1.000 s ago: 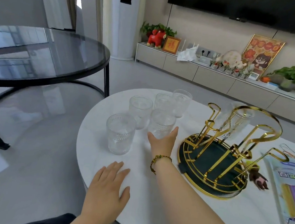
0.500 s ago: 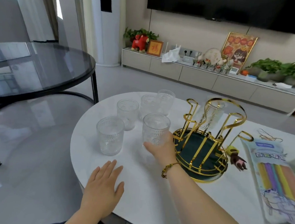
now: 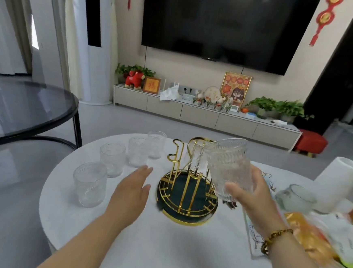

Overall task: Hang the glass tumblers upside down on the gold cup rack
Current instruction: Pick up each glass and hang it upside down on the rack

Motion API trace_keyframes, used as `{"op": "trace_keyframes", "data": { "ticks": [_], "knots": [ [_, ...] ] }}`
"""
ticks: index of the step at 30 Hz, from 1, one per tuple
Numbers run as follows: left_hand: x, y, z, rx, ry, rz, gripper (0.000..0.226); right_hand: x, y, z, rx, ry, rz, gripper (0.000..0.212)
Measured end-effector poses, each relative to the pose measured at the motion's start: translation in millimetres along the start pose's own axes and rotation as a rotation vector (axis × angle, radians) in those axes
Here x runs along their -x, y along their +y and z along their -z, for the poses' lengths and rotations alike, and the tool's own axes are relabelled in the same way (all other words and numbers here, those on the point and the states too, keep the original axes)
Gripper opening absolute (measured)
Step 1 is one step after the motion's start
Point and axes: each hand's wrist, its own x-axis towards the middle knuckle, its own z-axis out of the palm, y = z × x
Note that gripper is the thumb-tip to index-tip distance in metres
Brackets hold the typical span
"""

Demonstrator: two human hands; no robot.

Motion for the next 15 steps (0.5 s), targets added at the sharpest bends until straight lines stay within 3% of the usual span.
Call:
{"op": "trace_keyframes", "data": {
  "ticks": [3, 7, 11, 15],
  "knots": [
    [-32, 39, 7, -0.025, 0.056, -0.112, 0.045, -12, -4, 41, -0.029, 0.081, -0.054, 0.068],
    [-67, 67, 9, -0.154, 0.014, -0.258, 0.051, -44, -2, 82, 0.06, 0.117, -0.197, 0.051],
    [-92, 86, -6, -0.194, -0.126, -0.325, 0.069, -82, -1, 98, 0.298, 0.111, -0.33, 0.071],
    [-104, 89, -24, -0.194, -0.236, -0.32, 0.075, -112, -3, 93, 0.531, 0.078, -0.307, 0.083]
  ]
}}
